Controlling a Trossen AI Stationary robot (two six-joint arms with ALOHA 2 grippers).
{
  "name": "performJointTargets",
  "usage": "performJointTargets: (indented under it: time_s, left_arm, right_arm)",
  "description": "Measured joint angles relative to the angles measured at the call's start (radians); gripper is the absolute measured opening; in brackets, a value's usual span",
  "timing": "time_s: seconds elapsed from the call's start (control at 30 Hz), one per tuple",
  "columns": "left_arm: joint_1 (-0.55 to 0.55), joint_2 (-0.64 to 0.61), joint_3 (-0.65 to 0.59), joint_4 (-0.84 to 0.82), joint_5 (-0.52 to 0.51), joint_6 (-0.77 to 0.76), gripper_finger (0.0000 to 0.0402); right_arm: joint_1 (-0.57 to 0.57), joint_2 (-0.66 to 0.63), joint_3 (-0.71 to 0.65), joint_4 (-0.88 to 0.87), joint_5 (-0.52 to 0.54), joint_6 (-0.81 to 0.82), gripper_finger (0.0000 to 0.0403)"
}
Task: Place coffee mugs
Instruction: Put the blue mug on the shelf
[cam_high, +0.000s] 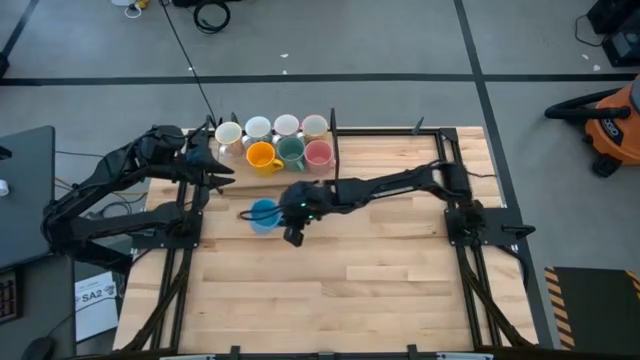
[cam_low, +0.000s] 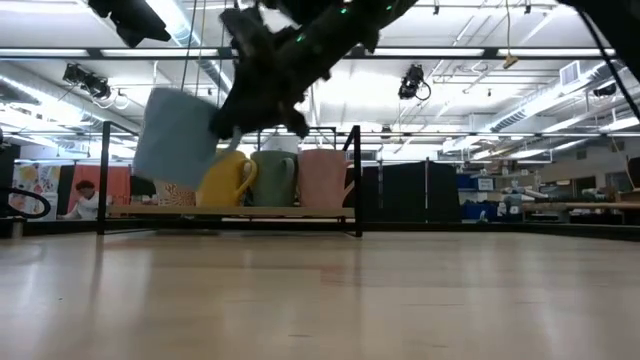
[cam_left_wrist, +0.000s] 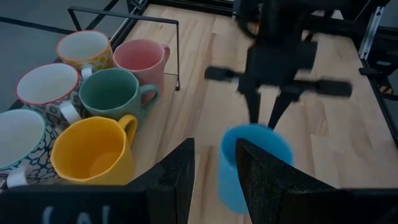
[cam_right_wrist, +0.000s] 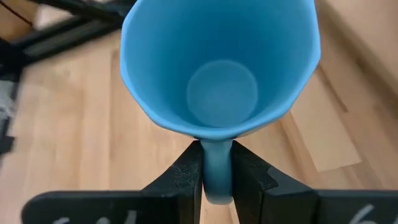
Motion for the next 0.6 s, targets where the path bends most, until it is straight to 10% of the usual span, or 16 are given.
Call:
performJointTargets:
  time_s: [0.6]
  left_arm:
    - [0.000,0.000,0.000,0.000,0.000,0.002,0.0123]
  right_arm:
    - [-0.011,0.122,0.088,-0.098,0.028,0.007,0.0068]
